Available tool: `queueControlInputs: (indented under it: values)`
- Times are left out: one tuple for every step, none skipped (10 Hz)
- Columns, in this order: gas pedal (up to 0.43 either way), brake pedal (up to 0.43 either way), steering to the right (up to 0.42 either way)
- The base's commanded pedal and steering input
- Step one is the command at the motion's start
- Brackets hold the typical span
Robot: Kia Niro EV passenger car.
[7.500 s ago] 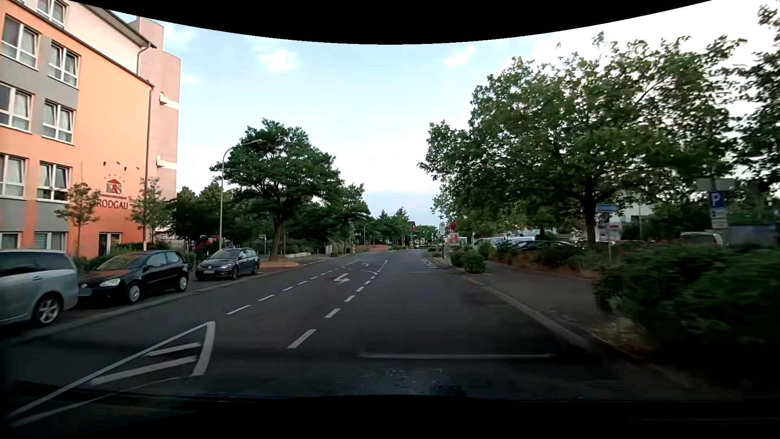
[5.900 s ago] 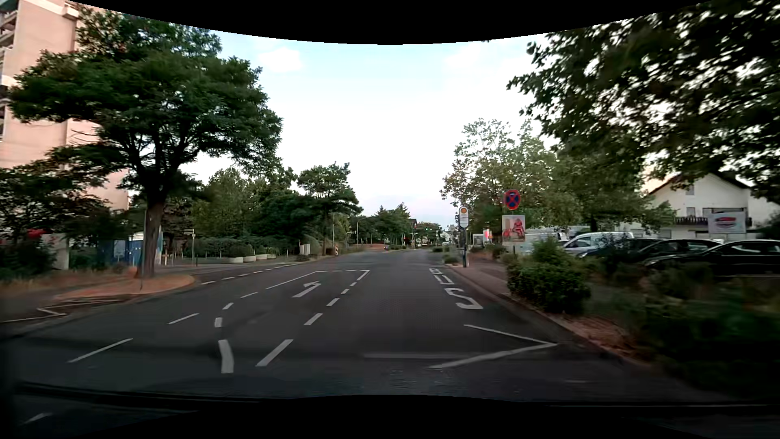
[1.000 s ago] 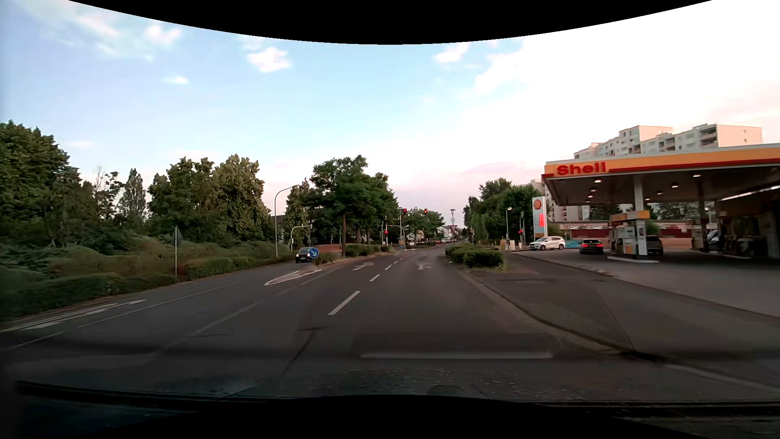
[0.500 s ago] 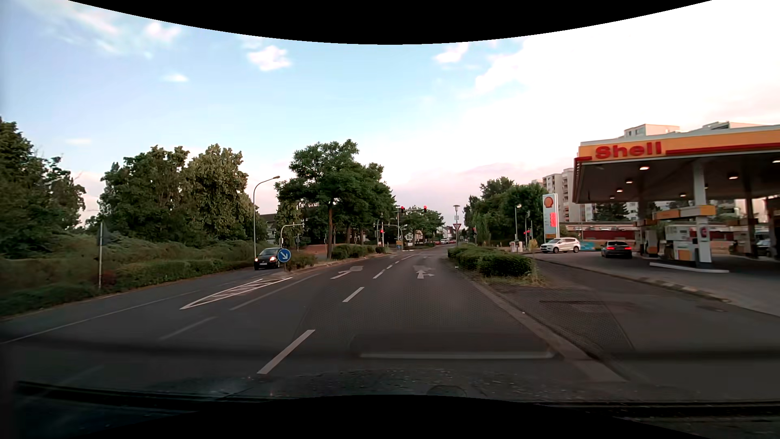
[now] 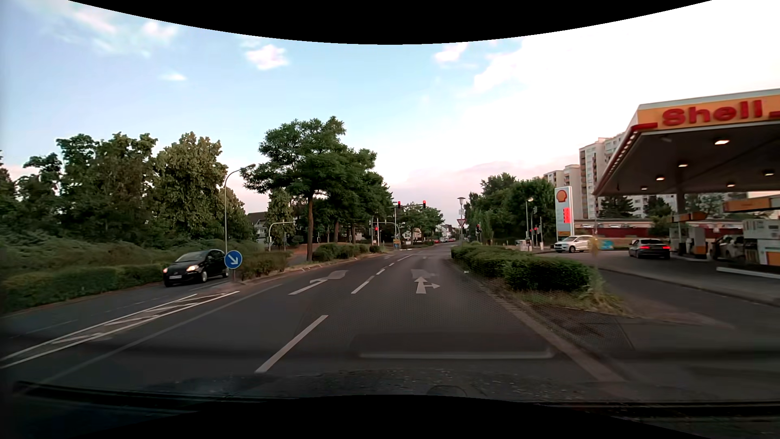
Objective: Follow the waypoints while adhering to traffic rules and regulations
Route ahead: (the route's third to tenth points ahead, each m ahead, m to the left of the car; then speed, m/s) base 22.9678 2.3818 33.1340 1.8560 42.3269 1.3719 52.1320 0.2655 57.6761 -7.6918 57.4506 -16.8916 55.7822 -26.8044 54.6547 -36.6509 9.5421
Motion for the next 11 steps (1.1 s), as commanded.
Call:
queueControlInputs:
  values:
    - [0.0,0.085,0.001]
    - [0.0,0.091,0.001]
    - [0.0,0.098,0.001]
    - [0.0,0.104,0.001]
    - [0.0,0.11,0.001]
    - [0.0,0.116,0.001]
    - [0.0,0.122,0.002]
    - [0.0,0.128,0.003]
    - [0.0,0.128,0.003]
    - [0.0,0.14,0.003]
    - [0.0,0.146,0.003]
